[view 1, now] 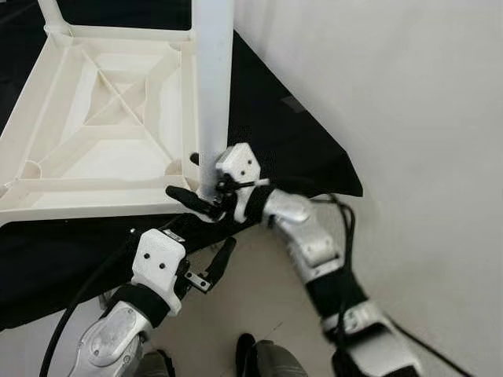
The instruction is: Building children table
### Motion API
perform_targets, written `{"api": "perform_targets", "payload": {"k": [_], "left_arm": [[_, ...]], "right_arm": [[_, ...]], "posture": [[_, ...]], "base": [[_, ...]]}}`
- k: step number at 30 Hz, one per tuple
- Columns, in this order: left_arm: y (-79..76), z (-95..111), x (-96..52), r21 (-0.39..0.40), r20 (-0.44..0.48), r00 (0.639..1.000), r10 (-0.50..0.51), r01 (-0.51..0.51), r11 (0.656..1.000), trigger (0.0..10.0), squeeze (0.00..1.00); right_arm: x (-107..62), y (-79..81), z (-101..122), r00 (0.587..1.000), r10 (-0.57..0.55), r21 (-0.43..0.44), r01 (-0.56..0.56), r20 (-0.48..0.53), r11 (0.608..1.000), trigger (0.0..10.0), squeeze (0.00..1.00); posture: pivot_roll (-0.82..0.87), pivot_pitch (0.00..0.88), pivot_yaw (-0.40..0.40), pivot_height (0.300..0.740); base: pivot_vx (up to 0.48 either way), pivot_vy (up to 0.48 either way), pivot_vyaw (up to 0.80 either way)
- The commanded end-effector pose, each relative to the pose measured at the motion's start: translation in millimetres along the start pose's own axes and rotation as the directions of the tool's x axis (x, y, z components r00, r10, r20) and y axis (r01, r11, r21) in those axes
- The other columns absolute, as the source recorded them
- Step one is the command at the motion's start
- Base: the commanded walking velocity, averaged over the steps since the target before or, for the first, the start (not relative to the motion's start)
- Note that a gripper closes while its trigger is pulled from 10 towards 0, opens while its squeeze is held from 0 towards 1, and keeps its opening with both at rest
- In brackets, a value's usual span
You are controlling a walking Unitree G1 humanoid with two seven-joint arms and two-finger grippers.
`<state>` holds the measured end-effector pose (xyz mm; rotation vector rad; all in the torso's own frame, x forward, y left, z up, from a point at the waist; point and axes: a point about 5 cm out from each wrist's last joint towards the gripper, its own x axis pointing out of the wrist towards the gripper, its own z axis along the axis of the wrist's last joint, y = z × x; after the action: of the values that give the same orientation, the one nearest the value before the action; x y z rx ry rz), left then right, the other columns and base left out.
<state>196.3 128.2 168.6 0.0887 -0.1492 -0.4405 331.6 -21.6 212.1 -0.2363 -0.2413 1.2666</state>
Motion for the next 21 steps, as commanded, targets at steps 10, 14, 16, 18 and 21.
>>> {"api": "perform_targets", "payload": {"k": [10, 14, 16, 18, 21], "left_arm": [[0.6, -6, -6.7, 0.022, -0.048, 0.999, 0.001, 0.0, 1.0, 10.0, 0.0], [2.2, -4, -7.4, 0.026, -0.045, 0.999, 0.012, -0.011, 1.0, 10.0, 0.0], [2.6, -4, -7.7, 0.028, -0.045, 0.999, 0.017, -0.015, 0.999, 10.0, 0.0], [3.0, -4, -7.9, 0.029, -0.046, 0.999, 0.02, -0.019, 0.999, 10.0, 0.0], [3.1, -5, -7.7, 0.028, -0.045, 0.999, 0.021, -0.02, 0.999, 10.0, 0.0]], "right_arm": [[6.8, -27.3, 11, 0.985, 0.157, -0.067, -0.162, -0.068, 0.985, 0.0, 0.0], [5.8, -35.2, 16, 0.983, 0.173, -0.058, -0.177, -0.065, 0.983, 0.0, 0.0], [3.2, -38.9, 17, 0.981, 0.18, -0.055, -0.184, -0.071, 0.981, 0.0, 0.0], [-1.4, -43.3, 16, 0.978, 0.193, -0.048, -0.198, -0.08, 0.979, 0.0, 0.0], [-5.0, -45.0, 14, 0.979, 0.186, -0.042, -0.19, -0.086, 0.981, 0.0, 0.0]], "posture": [[0.19, 0.257, -0.167, 0.74], [0.2, 0.262, -0.174, 0.74], [0.2, 0.261, -0.176, 0.74], [0.19, 0.259, -0.176, 0.74], [0.18, 0.258, -0.174, 0.74]], "base": [[0.0, 0.0, 0.0], [0.0, 0.0, 0.0], [0.0, 0.0, 0.0], [0.0, 0.0, 0.0], [0.0, 0.0, 0.0]]}}
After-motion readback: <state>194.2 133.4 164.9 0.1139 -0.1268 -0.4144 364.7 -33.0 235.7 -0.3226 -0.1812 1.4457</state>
